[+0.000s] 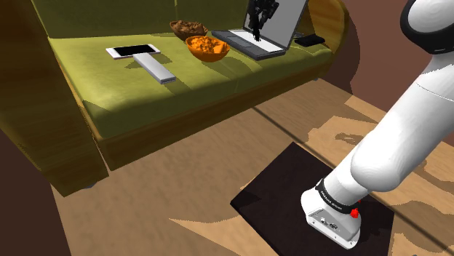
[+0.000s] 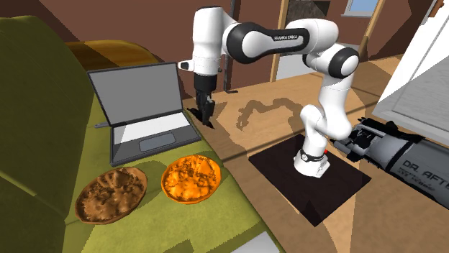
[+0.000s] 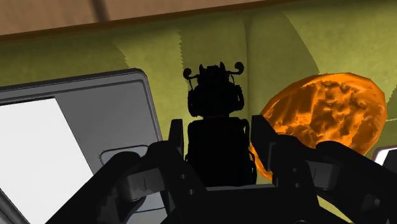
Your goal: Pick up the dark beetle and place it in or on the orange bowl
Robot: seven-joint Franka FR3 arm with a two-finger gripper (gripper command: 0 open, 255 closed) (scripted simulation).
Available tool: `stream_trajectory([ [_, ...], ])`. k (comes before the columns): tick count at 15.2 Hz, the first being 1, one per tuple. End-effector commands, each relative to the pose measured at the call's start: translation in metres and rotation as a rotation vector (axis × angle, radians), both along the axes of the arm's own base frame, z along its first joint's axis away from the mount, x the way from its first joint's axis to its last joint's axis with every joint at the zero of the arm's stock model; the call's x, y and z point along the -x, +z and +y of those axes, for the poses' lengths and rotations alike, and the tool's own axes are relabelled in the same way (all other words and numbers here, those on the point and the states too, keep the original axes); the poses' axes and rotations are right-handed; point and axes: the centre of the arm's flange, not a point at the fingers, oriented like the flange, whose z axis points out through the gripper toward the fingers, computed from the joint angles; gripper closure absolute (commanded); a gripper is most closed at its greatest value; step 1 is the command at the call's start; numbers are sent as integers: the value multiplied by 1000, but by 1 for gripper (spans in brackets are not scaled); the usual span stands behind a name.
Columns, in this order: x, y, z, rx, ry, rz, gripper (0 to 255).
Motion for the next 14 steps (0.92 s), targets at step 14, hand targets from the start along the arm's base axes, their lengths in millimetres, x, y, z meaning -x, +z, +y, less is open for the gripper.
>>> stream_trajectory([
  [14, -105, -2, 143, 0, 0, 0, 255],
])
